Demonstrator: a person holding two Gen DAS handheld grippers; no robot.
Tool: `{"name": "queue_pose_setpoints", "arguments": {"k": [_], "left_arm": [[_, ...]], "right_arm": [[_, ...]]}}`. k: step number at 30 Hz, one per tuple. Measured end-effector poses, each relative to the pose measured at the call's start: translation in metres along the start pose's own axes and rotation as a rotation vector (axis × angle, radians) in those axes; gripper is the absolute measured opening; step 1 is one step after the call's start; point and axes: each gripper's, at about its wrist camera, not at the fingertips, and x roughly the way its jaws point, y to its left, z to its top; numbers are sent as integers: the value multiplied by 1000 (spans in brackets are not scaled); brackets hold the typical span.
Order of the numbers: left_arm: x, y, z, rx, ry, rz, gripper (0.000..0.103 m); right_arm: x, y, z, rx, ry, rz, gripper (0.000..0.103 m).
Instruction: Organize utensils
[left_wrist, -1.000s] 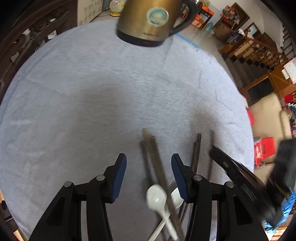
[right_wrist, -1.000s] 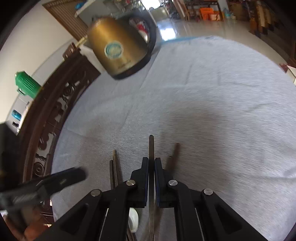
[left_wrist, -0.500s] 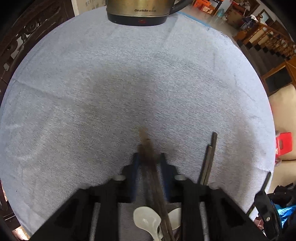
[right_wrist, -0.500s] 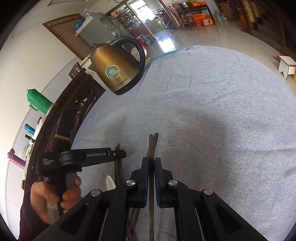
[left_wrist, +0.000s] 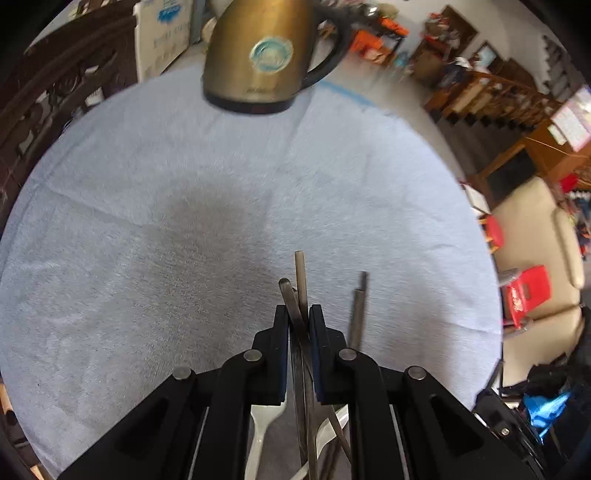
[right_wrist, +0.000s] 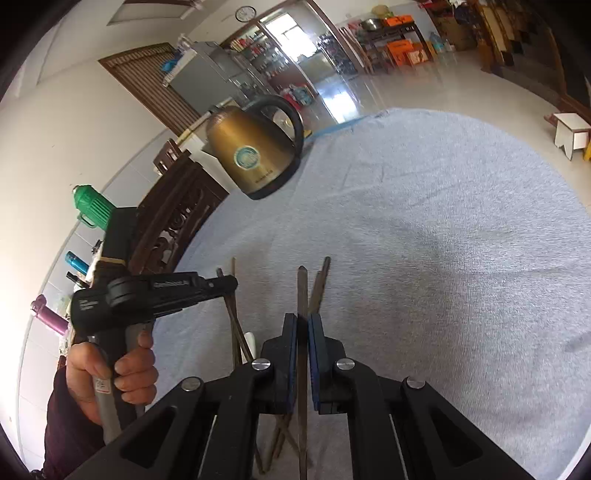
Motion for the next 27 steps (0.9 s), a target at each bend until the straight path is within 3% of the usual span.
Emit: {"name": "queue_pose_setpoints", "arguments": {"k": [4, 11, 14, 16, 27], "left_arm": [[-14, 1, -14, 17, -4, -10, 11], [-13, -9, -22, 33, -6, -95, 11], [-14, -16, -22, 45, -16, -68, 11], [-2, -15, -19, 35, 10, -32, 11], [52, -36, -16, 10, 144, -33, 12]], "right_arm": [[-11, 10, -11, 3, -21, -2, 7], [-26, 21, -26, -6, -53, -16, 7], [-27, 17, -27, 17, -56, -12, 7], [-29, 14, -28, 21, -57, -14, 7], [-14, -13, -29, 82, -35, -3, 7]]}}
